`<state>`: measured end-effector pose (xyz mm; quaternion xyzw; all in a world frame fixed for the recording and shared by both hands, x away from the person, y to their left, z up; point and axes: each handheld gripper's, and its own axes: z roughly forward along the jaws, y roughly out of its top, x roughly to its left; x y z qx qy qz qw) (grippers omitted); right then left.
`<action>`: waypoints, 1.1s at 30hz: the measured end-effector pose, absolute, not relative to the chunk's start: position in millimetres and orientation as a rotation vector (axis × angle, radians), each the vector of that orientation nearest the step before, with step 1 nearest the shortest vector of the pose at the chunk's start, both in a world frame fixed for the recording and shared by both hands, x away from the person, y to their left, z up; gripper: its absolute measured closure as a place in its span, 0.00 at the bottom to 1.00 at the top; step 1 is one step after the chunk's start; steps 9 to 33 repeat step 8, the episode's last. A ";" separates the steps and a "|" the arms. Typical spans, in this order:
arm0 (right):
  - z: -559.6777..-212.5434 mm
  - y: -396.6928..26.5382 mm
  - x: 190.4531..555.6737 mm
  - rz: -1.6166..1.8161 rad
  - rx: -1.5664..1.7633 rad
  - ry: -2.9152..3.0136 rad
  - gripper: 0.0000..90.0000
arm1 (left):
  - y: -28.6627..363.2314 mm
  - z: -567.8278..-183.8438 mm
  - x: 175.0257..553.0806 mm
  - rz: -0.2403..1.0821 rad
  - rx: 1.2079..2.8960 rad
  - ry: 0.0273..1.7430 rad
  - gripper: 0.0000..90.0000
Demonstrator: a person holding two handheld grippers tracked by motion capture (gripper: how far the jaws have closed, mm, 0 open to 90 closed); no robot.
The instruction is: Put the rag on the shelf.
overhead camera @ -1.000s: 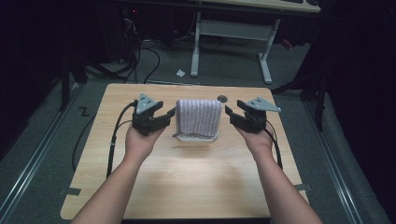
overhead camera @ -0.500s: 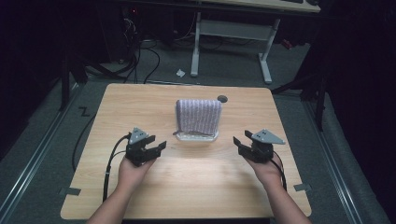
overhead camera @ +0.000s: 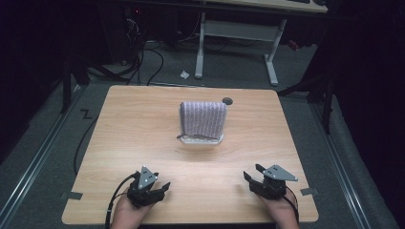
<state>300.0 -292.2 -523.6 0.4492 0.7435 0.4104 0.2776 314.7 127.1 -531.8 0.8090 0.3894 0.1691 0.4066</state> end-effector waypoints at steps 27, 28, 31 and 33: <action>-530.8 -288.2 303.6 1.076 1.201 2.036 0.46 | 135.2 -535.4 318.9 0.391 2.039 1.009 0.47; -530.8 -288.2 303.6 1.076 1.201 2.036 0.46 | 135.2 -535.4 318.9 0.391 2.039 1.009 0.47; -530.8 -288.2 303.6 1.076 1.201 2.036 0.46 | 135.2 -535.4 318.9 0.391 2.039 1.009 0.47; -530.8 -288.2 303.6 1.076 1.201 2.036 0.46 | 135.2 -535.4 318.9 0.391 2.039 1.009 0.47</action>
